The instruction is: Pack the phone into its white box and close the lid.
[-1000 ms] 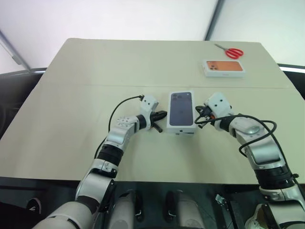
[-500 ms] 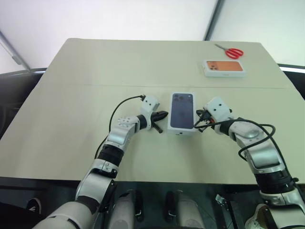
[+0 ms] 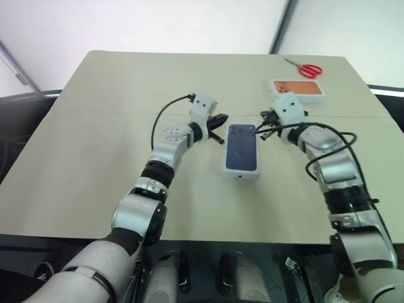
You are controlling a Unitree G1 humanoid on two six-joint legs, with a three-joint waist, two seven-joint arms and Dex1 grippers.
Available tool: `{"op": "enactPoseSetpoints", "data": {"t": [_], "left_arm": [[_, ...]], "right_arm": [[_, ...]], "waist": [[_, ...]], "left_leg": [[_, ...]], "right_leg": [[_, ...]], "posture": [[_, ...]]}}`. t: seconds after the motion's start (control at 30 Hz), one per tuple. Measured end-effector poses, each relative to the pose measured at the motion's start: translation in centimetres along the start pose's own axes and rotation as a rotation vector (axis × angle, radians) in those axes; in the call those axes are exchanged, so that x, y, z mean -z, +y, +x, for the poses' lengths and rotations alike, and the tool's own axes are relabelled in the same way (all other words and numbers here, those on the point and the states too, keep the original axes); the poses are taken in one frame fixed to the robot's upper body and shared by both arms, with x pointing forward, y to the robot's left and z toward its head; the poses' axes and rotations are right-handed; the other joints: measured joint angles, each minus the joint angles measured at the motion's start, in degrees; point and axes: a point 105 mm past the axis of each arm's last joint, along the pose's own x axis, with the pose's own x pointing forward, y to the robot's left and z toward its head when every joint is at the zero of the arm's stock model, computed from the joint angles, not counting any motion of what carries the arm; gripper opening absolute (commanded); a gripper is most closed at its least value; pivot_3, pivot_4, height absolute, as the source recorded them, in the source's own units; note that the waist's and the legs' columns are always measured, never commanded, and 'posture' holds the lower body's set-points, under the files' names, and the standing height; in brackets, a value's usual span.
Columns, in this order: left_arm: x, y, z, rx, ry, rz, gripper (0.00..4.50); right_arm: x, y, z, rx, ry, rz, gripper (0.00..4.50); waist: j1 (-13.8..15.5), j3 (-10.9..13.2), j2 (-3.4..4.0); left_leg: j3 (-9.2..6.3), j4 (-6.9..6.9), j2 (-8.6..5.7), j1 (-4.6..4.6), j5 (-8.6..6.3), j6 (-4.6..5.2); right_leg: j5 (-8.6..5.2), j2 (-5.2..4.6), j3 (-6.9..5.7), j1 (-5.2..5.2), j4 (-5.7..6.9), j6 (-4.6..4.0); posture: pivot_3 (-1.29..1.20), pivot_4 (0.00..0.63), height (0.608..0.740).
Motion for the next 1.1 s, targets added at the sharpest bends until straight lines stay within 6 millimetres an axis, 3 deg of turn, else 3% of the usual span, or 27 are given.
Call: {"op": "enactPoseSetpoints", "data": {"t": [0.07,0.17,0.33,0.5,0.7,0.77,0.87,0.93,1.03,1.1], "left_arm": [[1.4,-0.7,0.3,0.017,0.043,0.003,0.0],[2.0,-1.3,0.5,0.04,0.065,0.055,0.0],[3.0,-2.3,-0.4,0.134,0.06,0.108,0.0],[4.4,-2.9,-2.8,0.23,0.048,0.126,0.0],[5.7,-4.7,-7.4,0.387,0.081,0.097,0.0],[5.8,-5.3,-8.1,0.417,0.097,0.047,0.55],[5.4,-4.9,-8.4,0.392,0.112,0.014,1.85],[5.1,-3.8,-8.8,0.343,0.116,0.012,2.9],[4.0,-0.1,-10.6,0.206,0.102,0.035,4.4],[2.7,2.0,-12.0,0.138,0.06,0.023,4.5]], "right_arm": [[0.9,0.9,0.4,-0.03,0.026,-0.008,0.03],[2.4,1.9,0.2,-0.073,0.077,-0.044,0.03],[3.9,3.2,-2.1,-0.163,0.131,-0.085,0.03],[4.7,5.1,-5.1,-0.282,0.162,-0.068,0.03],[4.3,7.6,-8.3,-0.489,0.164,0.026,0.03],[4.0,8.0,-8.8,-0.545,0.155,0.057,0.0],[3.6,8.3,-7.9,-0.559,0.124,0.154,0.84],[3.1,7.8,-7.1,-0.546,0.097,0.173,1.86],[2.2,6.0,-6.6,-0.486,0.047,0.162,3.43],[1.6,5.3,-6.4,-0.471,0.02,0.157,4.47]], "waist": [[-0.1,0.0,0.0],[-0.1,0.0,0.02],[0.0,-0.2,0.05],[-0.2,-1.0,-0.01],[-0.2,-1.2,0.13],[0.1,-1.2,0.12],[0.0,-1.2,0.12],[0.0,-1.2,0.15],[-0.1,-1.2,0.16],[-0.1,-1.2,0.15]], "left_leg": [[0.0,0.03,0.0,0.0,0.0,0.01],[-0.02,0.05,0.01,0.02,-0.02,0.03],[-0.13,0.08,0.03,0.15,-0.07,0.08],[-0.16,0.08,0.13,0.45,-0.28,0.21],[-0.17,0.1,0.18,0.51,-0.48,0.35],[-0.18,0.16,0.18,0.51,-0.56,0.5],[-0.17,0.21,0.15,0.46,-0.61,0.58],[-0.17,0.21,0.14,0.35,-0.6,0.57],[-0.16,0.21,0.15,0.24,-0.38,0.21],[-0.15,0.22,0.15,0.21,-0.37,0.2]], "right_leg": [[0.0,0.0,0.0,0.0,0.03,0.0],[-0.01,-0.01,0.01,0.03,0.03,0.01],[-0.01,-0.04,0.0,0.21,-0.01,0.01],[-0.03,-0.1,0.0,0.53,-0.14,-0.01],[-0.04,-0.11,0.04,0.56,-0.16,-0.04],[-0.04,-0.13,0.03,0.59,-0.16,-0.04],[-0.03,-0.18,0.03,0.55,-0.15,-0.03],[-0.03,-0.17,0.03,0.42,-0.11,-0.03],[-0.03,-0.14,0.03,0.31,-0.09,-0.03],[-0.03,-0.14,0.03,0.3,-0.11,-0.03]], "posture": [[0.0,0.15,0.738],[0.0,0.15,0.738],[0.0,0.15,0.738],[0.0,0.15,0.738],[0.0,0.15,0.738],[0.0,0.15,0.738],[0.0,0.15,0.738],[0.0,0.15,0.738],[0.0,0.15,0.738],[0.0,0.15,0.738]]}}
